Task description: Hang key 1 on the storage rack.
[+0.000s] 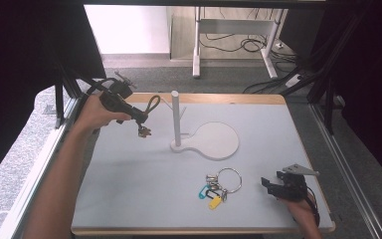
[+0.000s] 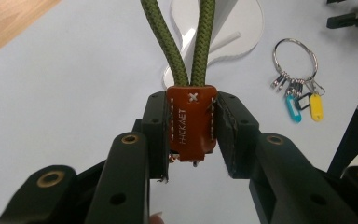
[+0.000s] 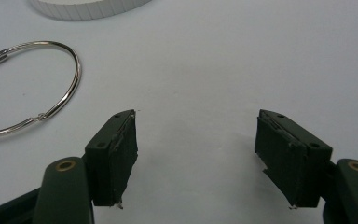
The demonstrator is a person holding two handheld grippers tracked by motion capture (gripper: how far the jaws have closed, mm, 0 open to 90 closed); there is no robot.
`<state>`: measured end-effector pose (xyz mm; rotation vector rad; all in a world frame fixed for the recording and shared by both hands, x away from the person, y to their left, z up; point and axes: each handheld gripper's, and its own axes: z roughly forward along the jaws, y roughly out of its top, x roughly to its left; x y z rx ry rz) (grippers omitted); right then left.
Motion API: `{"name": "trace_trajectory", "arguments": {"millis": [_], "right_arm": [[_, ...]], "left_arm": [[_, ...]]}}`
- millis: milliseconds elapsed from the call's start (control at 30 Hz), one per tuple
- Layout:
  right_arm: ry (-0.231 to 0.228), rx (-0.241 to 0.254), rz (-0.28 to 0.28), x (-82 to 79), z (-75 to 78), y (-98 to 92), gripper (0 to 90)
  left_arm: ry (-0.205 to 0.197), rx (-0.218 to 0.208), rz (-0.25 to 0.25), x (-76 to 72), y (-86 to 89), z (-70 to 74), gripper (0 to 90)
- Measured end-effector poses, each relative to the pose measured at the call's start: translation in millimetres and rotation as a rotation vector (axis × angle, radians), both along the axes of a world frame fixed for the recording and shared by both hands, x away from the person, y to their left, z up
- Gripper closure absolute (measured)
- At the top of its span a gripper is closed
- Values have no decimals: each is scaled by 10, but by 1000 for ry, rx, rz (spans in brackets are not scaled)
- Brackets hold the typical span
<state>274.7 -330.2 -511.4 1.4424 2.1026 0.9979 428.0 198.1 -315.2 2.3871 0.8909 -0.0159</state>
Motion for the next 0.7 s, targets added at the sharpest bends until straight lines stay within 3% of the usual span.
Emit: {"name": "trace_trajectory", "arguments": {"millis": [267,700], "right_arm": [[4,-5,4,8,-6,2,298],[5,-6,18,3,-10,36,298]], "left_arm": [[15,14,-7,131,-94,-8,669],[23,27,-40,172,-276,-79,668]]}}
